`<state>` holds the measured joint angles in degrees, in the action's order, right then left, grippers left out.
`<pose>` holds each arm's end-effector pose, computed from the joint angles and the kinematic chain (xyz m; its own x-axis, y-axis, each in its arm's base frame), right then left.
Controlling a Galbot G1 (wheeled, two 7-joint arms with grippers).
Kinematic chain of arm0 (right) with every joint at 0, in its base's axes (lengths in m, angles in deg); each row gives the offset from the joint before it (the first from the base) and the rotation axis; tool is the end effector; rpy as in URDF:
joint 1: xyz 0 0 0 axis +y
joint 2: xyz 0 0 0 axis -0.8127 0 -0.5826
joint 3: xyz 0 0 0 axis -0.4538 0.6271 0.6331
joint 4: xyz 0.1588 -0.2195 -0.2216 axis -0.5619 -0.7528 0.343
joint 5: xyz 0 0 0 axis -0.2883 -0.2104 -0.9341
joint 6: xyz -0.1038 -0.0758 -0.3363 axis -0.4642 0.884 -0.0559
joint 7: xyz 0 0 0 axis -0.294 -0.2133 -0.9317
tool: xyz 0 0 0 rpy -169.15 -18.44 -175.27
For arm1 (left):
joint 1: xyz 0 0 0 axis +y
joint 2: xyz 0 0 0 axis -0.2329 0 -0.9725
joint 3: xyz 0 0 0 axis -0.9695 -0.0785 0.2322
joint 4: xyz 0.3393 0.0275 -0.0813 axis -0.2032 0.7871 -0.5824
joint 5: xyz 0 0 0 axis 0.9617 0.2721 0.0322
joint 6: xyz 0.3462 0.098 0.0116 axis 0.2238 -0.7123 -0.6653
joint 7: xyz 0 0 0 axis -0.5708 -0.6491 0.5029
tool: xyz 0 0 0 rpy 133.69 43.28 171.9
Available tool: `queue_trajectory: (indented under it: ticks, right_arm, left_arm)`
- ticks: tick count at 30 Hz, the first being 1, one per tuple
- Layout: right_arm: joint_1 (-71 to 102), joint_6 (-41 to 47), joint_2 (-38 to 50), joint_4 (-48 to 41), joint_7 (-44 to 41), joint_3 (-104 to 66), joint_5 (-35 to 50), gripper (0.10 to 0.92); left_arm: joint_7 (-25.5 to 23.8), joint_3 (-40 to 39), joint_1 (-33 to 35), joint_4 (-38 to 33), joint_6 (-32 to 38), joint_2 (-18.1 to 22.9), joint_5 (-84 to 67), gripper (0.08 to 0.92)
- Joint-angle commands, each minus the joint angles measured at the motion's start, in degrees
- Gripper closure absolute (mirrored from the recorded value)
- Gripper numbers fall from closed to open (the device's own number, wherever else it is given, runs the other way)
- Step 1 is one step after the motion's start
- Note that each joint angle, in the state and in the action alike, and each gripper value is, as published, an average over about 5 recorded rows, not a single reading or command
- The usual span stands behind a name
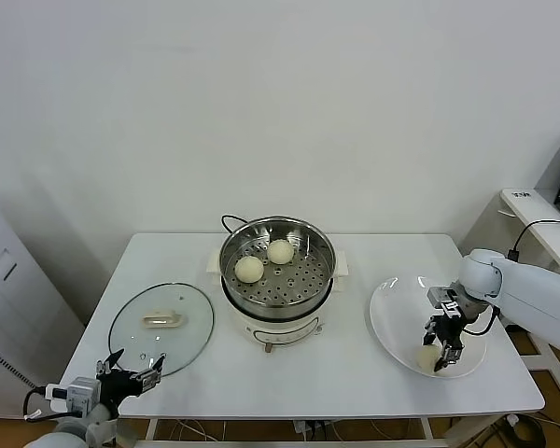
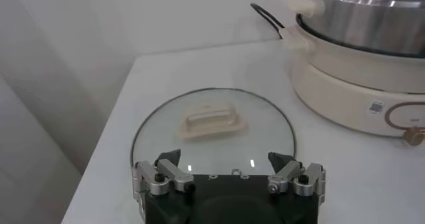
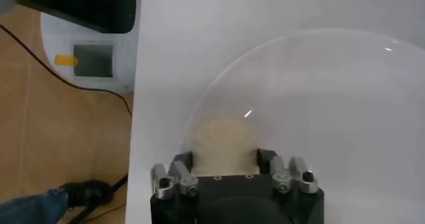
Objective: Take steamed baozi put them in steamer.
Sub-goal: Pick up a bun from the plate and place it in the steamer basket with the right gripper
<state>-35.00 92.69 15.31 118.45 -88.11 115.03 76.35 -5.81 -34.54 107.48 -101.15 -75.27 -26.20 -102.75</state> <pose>0.5043 -0.2202 -0.2380 0.1226 -0.1328 0.9835 -0.9905 -0.0784 0.1129 0.1965 0.1023 -0.2774 -0.8426 0.0366 0.5372 0.1129 0.9875 0.1099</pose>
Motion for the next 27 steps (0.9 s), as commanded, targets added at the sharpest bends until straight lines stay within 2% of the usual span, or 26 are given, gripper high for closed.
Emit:
queue_trajectory:
  ticks: [1,7,13,19,27]
  right_arm:
    - [-2.30,0.53,0.46,0.19,-0.24,0.50,1.16,0.552]
    - [-16.19,-0.20,0.57,1.39,-1.26,6.73,4.62,0.567]
    - [-26.13,-2.59,-4.00,-0.24,-1.39,7.63,6.47,0.567]
    - [-30.93,-10.71,-12.56,-5.10,-0.33,3.02,7.56,0.567]
    - [-31.70,-23.83,-23.40,-7.11,-0.28,0.81,8.40,0.567]
  left_arm:
    - [0.05,0.10,0.05,-0.16,-0.07,-0.06,-0.01,0.177]
    - [0.04,-0.21,-0.17,0.10,-0.11,-0.31,-0.01,0.177]
    - [0.04,-0.62,-0.70,0.47,-0.17,-0.77,-0.05,0.177]
    - [0.03,-1.10,-0.91,0.69,-0.09,-1.52,-0.08,0.177]
    - [0.03,-1.33,-0.68,0.37,0.06,-1.74,-0.07,0.177]
